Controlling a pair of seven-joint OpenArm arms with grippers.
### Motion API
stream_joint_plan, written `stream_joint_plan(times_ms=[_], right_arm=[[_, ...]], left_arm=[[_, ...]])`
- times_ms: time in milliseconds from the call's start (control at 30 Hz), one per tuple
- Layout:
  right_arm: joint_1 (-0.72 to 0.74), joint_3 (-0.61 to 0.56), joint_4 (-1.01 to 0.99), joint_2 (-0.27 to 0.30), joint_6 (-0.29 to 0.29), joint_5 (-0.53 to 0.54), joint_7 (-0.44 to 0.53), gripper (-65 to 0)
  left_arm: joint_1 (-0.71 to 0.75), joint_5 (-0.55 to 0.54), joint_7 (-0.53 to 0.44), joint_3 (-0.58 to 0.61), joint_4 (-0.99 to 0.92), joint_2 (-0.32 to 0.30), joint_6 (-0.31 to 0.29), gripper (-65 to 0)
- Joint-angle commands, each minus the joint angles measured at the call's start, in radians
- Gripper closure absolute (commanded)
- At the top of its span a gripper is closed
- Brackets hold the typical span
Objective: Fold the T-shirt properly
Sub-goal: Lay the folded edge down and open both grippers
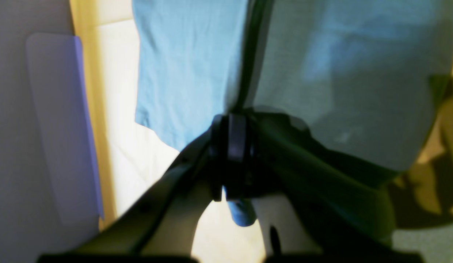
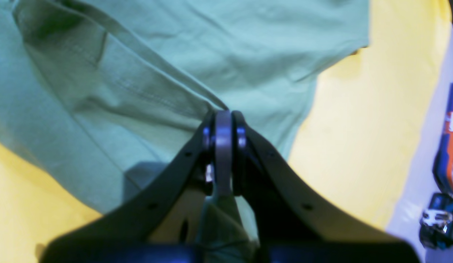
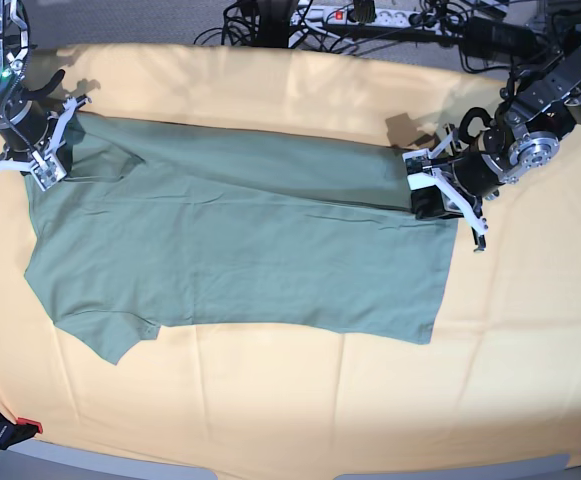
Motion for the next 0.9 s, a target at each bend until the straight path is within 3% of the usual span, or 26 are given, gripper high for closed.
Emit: stream_joint_plan(times_ms=[0, 300, 433, 633, 800, 867], right_arm=[[0.005, 0.010, 0.011, 0.018, -0.016, 0.003, 0.019, 0.0], [0.020, 0.010, 0.011, 0.018, -0.022, 0.003, 0.025, 0.0], [0.024, 0.010, 0.011, 0.018, -0.022, 0.003, 0.025, 0.0], [0.024, 0.010, 0.011, 0.018, -0.020, 0.003, 0.024, 0.0], [0.024, 0.010, 0.011, 0.018, -0.021, 0.003, 0.024, 0.0], [0.024, 0.010, 0.011, 0.018, -0.021, 0.003, 0.024, 0.0]], left_arm=[[-0.014, 0.010, -0.006, -0.015, 0.011, -0.017, 0.020, 0.0], [-0.025, 0.069, -0.025, -0.015, 0.011, -0.029, 0.010, 0.0], [-0.061, 0.068, -0.059, -0.015, 0.011, -0.069, -0.061, 0.0], [-0.124, -0.042, -0.144, -0.015, 0.011, -0.102, -0.198, 0.0], [-0.130, -0.077, -0.171, -0.015, 0.011, -0.099, -0.207, 0.0], [-0.131, -0.077, -0.174, -0.015, 0.011, -0.100, -0.207, -10.6]])
